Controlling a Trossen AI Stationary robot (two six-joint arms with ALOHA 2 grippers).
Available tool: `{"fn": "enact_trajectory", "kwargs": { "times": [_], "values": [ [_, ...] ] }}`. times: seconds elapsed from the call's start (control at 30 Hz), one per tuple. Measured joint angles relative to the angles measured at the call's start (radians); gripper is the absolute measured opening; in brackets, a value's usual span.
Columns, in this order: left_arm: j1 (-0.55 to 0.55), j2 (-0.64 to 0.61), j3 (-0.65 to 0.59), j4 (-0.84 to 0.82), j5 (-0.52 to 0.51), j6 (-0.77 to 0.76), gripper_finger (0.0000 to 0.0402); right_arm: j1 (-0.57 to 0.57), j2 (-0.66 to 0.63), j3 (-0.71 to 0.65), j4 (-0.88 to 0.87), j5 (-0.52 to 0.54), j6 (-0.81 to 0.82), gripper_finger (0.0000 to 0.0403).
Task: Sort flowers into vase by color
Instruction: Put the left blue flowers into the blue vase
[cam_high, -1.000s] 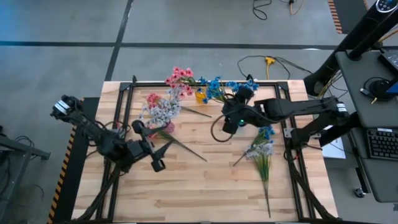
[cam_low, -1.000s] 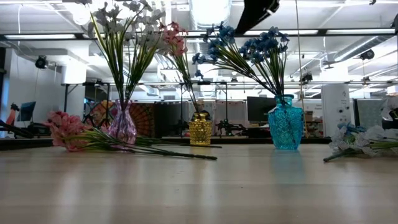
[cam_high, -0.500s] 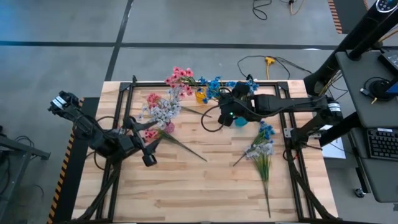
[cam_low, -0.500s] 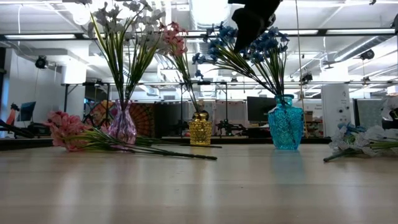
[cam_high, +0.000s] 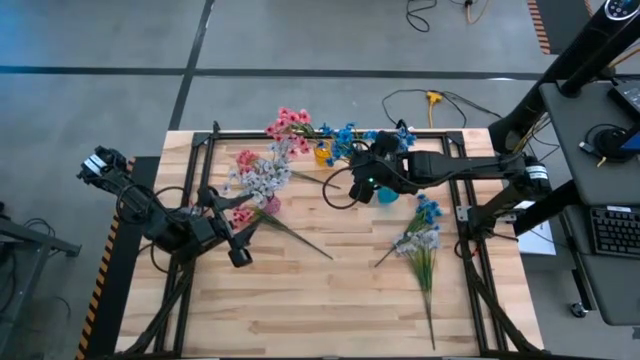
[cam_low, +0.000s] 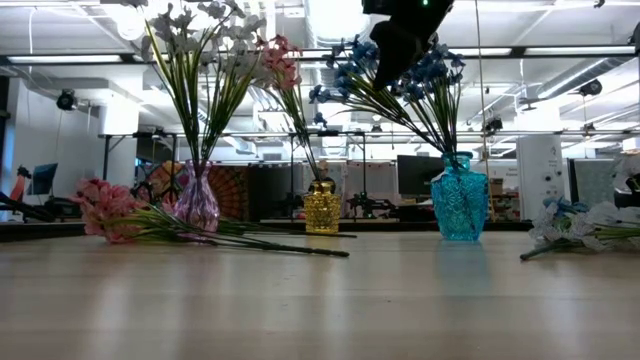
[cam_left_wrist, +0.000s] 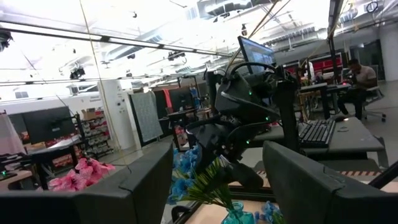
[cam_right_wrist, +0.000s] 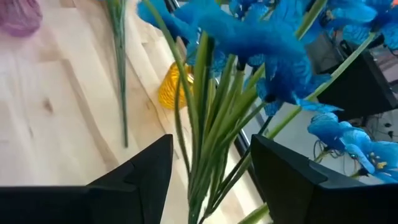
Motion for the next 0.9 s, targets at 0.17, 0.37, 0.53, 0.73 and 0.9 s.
{"fn": "enact_trajectory", "kwargs": {
  "times": [0.17,0.37,0.53,0.73,0.9],
  "values": [
    [0.000,0.000,0.000,0.000,0.000,0.000,0.0231,-0.009,0.000,-0.022,0.031,0.000,-0.015,0.0182],
    [0.000,0.000,0.000,0.000,0.000,0.000,0.0231,-0.013,-0.001,-0.025,0.036,0.000,-0.035,0.0129],
    [0.000,0.000,0.000,0.000,0.000,0.001,0.0231,-0.013,-0.002,-0.025,0.050,0.000,-0.043,0.0083],
    [0.000,0.000,0.000,0.000,0.000,0.001,0.0231,-0.013,-0.003,-0.025,0.055,0.000,-0.048,0.0048],
    [0.000,0.001,0.000,-0.001,0.000,0.001,0.0231,-0.013,-0.006,-0.025,0.054,0.000,-0.048,0.0034]
  ]
}}
